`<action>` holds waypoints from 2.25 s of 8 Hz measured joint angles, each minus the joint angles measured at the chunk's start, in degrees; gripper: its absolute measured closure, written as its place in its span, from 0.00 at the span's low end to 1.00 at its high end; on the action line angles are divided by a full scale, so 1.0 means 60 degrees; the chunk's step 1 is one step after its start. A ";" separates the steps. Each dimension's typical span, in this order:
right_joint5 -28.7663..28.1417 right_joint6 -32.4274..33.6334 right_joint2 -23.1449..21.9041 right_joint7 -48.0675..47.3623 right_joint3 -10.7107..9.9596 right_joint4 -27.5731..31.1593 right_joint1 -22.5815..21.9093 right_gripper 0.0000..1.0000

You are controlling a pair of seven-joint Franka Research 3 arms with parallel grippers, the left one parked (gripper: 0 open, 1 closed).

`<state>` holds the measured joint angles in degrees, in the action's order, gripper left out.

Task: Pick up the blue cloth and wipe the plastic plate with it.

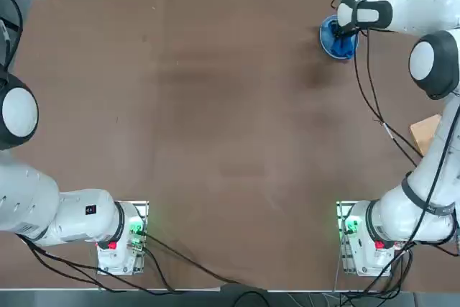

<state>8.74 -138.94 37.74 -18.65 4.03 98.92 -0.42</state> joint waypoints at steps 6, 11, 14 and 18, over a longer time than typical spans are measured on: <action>0.0135 -0.2453 0.0212 0.0496 -0.0070 -0.0019 -0.0139 0.94; 0.0268 -0.2737 0.0507 0.1374 -0.0081 -0.0008 0.0447 0.94; 0.0285 -0.2758 0.0422 0.1599 -0.0072 0.0170 0.0578 0.94; 0.0324 -0.2789 -0.0279 0.1669 -0.0065 0.1286 0.0667 0.94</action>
<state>10.68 -155.68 36.07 -8.64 3.64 106.64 3.58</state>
